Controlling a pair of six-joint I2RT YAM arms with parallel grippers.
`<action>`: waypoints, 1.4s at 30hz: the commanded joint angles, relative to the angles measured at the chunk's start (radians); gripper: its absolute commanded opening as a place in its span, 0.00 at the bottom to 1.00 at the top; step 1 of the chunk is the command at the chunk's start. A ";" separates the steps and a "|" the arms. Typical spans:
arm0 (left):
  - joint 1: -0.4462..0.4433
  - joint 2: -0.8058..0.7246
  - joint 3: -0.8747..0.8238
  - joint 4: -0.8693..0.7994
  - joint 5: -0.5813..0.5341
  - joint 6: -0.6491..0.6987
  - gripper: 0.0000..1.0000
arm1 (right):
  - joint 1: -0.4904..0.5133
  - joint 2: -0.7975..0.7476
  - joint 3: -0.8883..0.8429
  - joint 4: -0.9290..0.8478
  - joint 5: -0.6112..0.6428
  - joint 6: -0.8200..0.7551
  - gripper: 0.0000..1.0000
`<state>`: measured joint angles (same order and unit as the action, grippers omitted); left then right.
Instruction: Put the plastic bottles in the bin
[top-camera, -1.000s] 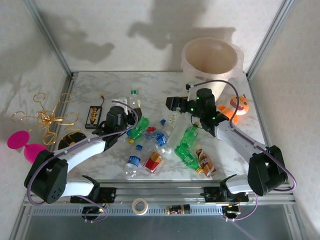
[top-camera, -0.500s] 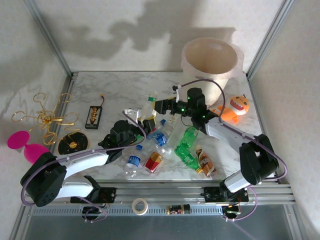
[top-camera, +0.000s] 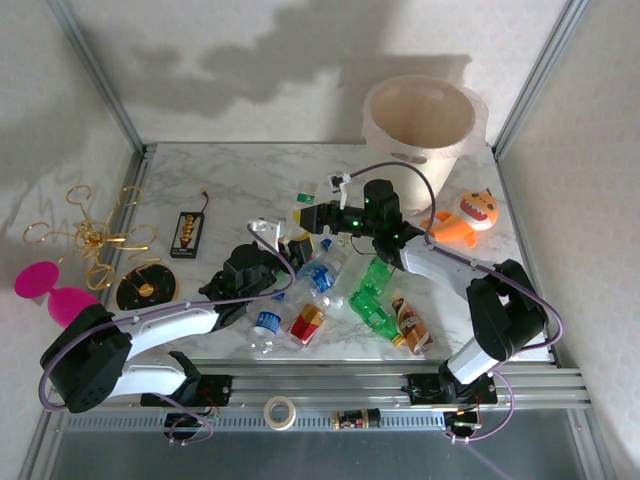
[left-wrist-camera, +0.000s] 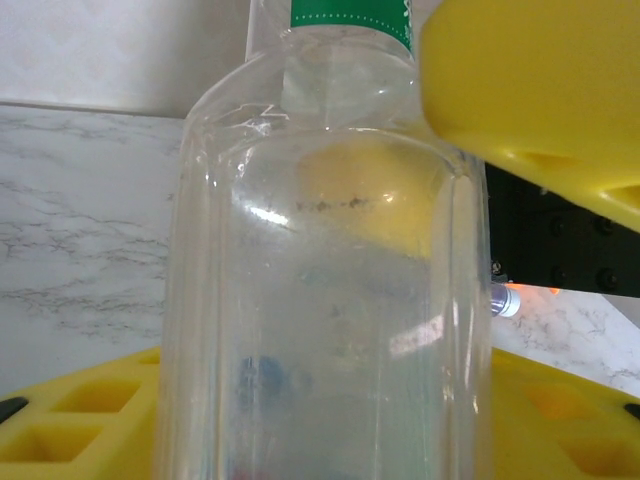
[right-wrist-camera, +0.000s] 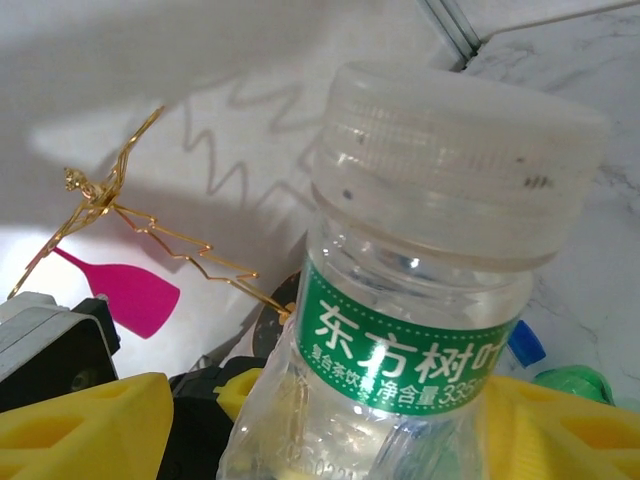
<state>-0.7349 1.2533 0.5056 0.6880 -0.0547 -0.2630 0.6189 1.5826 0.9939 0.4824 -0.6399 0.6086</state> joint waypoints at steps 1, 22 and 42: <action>-0.019 -0.018 0.016 0.039 -0.016 0.028 0.44 | 0.011 0.020 0.002 0.043 -0.019 0.021 0.76; -0.045 -0.082 -0.035 0.073 -0.074 -0.003 0.94 | -0.005 0.002 0.052 -0.048 0.080 -0.036 0.47; 0.101 -0.221 -0.185 0.066 -0.336 -0.221 1.00 | -0.322 -0.103 0.476 -0.491 0.384 -0.281 0.44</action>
<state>-0.6594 1.0348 0.3420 0.7692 -0.3767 -0.4274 0.3328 1.5070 1.3933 0.0395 -0.3313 0.3782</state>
